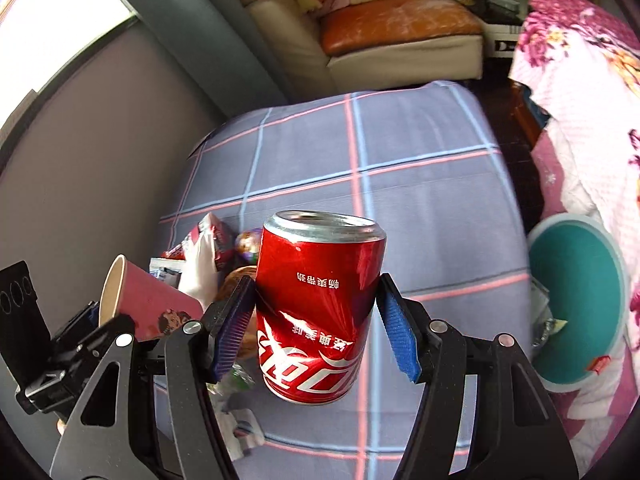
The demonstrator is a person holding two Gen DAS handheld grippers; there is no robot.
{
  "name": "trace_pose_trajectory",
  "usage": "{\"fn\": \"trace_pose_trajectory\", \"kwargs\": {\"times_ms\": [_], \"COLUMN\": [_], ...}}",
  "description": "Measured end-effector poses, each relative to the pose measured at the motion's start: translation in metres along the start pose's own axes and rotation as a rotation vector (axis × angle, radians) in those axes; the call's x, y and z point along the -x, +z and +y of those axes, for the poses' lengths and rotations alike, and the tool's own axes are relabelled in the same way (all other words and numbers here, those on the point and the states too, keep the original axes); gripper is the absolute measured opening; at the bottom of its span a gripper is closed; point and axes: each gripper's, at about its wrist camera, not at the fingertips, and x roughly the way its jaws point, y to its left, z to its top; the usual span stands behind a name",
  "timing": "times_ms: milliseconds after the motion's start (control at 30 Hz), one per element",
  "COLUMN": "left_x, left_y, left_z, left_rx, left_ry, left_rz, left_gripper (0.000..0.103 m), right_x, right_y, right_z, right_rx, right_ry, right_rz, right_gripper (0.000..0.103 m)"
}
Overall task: Collect trash
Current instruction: 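Carry can and cup to the wastebasket and open the left gripper to drop the cup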
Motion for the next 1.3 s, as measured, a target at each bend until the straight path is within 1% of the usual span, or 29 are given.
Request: {"fn": "trace_pose_trajectory", "kwargs": {"times_ms": [100, 300, 533, 667, 967, 1300], "left_x": [-0.012, -0.049, -0.098, -0.123, -0.172, -0.208], "left_y": [0.004, 0.009, 0.005, 0.004, 0.004, -0.001], "left_z": [-0.024, -0.080, -0.142, -0.171, -0.223, -0.255], "left_rx": [-0.032, -0.095, -0.164, -0.196, -0.248, -0.294], "left_ry": [-0.009, -0.042, -0.075, -0.093, -0.112, -0.115], "left_rz": [0.014, 0.056, 0.126, 0.161, 0.220, 0.273], "left_gripper": [0.068, 0.068, 0.068, 0.068, 0.068, 0.068], "right_x": [0.016, 0.048, 0.078, 0.093, 0.109, 0.111], "right_y": [-0.004, -0.014, -0.027, -0.033, -0.048, -0.052], "right_z": [-0.024, -0.076, -0.131, -0.161, -0.217, -0.249], "right_rx": [-0.035, -0.100, -0.178, -0.212, -0.291, -0.331], "right_ry": [-0.023, -0.056, -0.104, -0.151, -0.193, -0.206], "right_rz": [-0.029, -0.088, -0.151, -0.186, -0.211, -0.217], "right_gripper": [0.060, 0.060, 0.060, 0.060, 0.060, 0.060]}}
